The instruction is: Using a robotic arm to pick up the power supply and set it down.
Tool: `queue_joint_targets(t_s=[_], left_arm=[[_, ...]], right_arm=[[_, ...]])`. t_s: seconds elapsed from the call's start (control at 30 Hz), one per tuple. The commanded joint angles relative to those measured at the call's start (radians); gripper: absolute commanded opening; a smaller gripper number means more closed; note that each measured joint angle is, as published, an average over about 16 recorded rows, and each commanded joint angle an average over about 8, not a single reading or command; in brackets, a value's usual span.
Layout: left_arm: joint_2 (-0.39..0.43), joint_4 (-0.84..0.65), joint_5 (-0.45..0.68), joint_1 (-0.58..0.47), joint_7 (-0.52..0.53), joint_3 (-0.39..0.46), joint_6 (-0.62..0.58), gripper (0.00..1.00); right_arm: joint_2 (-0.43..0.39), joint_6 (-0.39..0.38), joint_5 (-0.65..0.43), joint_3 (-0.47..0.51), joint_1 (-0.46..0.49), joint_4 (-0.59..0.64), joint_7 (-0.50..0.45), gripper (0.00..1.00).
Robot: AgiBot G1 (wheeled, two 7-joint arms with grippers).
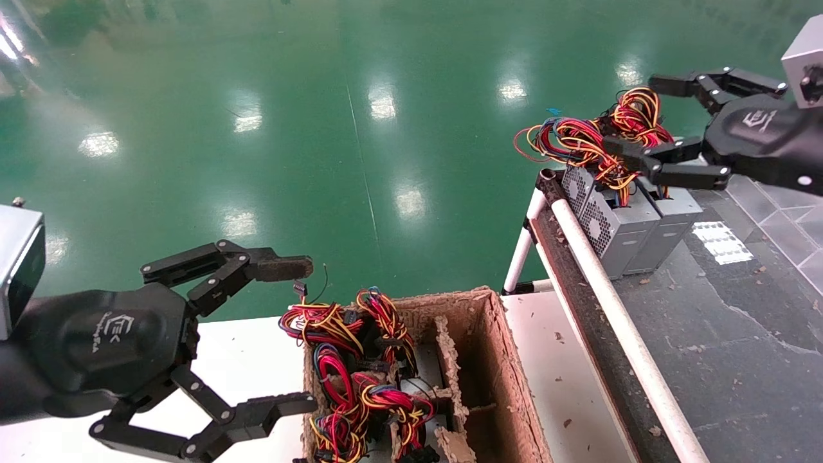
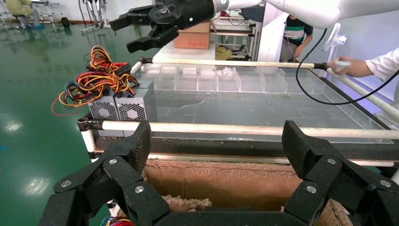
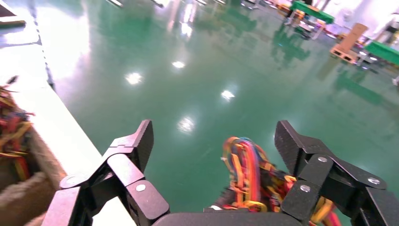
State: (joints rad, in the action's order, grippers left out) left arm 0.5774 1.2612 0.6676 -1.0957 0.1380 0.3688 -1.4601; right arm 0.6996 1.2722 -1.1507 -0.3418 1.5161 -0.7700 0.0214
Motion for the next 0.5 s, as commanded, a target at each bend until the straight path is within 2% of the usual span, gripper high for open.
queue_joint_targets(t_s=[0.03,0.5], left_arm=[[0.000,0.000,0.000,0.000,0.000,0.000,0.000,1.00],[0.000,0.000,0.000,0.000,0.000,0.000,0.000,1.00]], right_arm=[[-0.004,0.010,0.020,0.003,-0.021,-0.024,-0.010,1.00],[-0.033,0.084,0.157,0.023,-0.165,-0.193,-0.078,1.00]])
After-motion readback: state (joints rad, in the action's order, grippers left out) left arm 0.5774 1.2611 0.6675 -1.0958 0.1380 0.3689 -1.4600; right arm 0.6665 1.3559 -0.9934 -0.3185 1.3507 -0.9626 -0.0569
